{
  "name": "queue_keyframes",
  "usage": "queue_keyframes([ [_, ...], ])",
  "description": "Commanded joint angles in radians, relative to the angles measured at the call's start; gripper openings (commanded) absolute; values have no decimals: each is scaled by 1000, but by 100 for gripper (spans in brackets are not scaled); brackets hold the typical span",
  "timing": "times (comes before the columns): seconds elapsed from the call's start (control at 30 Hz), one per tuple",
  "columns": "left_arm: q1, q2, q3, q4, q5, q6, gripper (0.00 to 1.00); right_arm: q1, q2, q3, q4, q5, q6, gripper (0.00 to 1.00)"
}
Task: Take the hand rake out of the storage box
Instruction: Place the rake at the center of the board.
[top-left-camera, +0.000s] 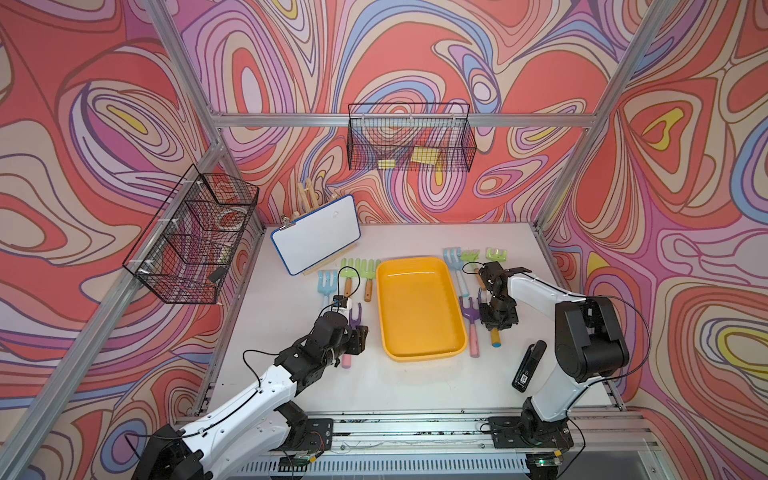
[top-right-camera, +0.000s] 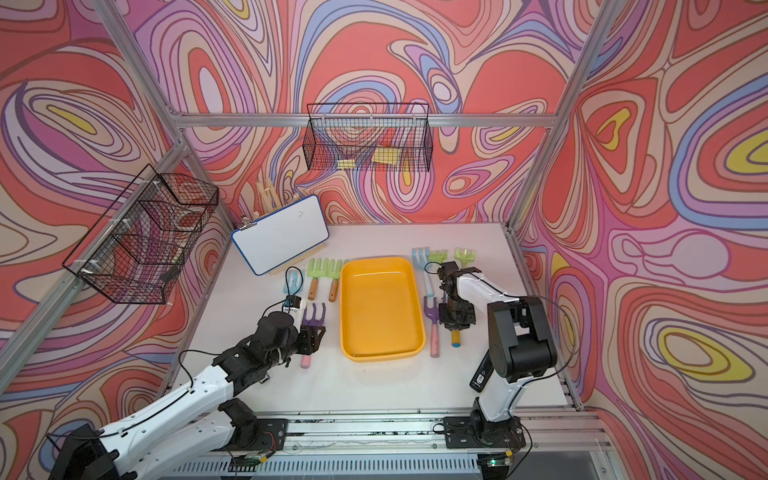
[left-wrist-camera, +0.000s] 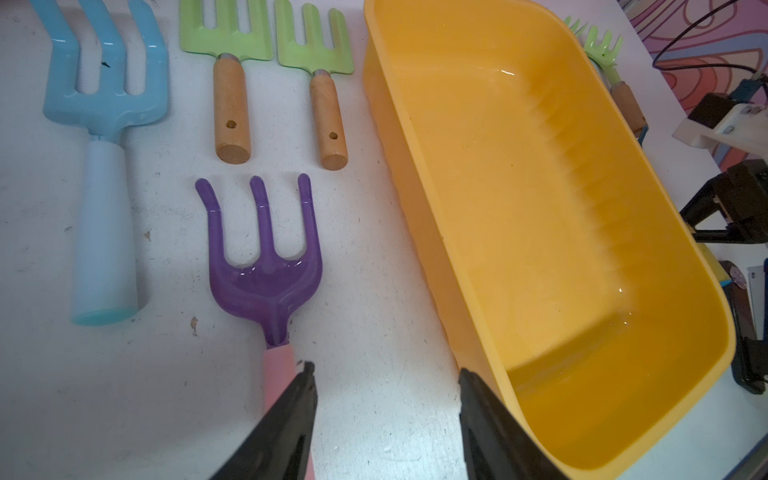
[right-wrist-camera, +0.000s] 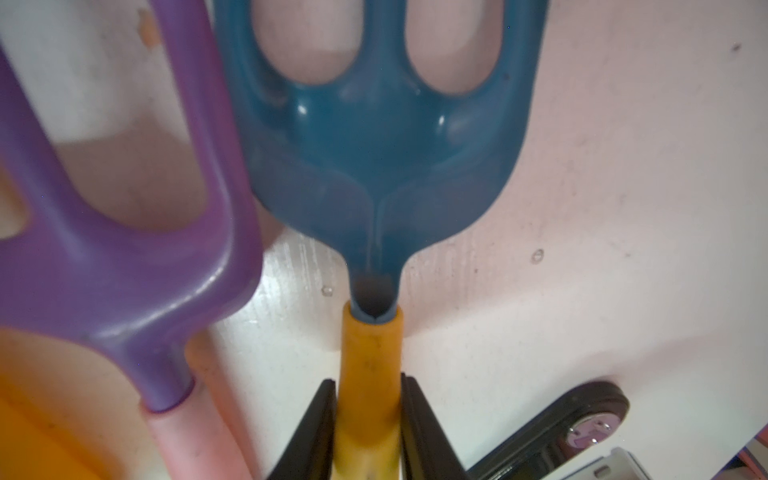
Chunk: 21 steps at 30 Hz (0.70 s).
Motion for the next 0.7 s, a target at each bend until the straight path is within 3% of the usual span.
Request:
queue_keyframes([
  [0.0,9,-10,-8,14,5,-4,60,-4,6,17,0,-18,-11,32],
  [0.13,9,-12,-6,11,6,-6,59,-4,-7,19,-2,-19,-12,42],
  [0.4,9,-30,3,-13,-2,-7,59,-4,-72,34,-20,24,-8,52],
  [0.53,9,-36,73,-107,-120,39,71,-4,-163,56,7,93,-16,72],
  [0.6,10,-12,140,-169,-233,110,77,-4,-222,63,56,131,-35,98],
  [0.67,15,17,176,-176,-327,164,80,-5,-286,59,129,142,-47,98],
])
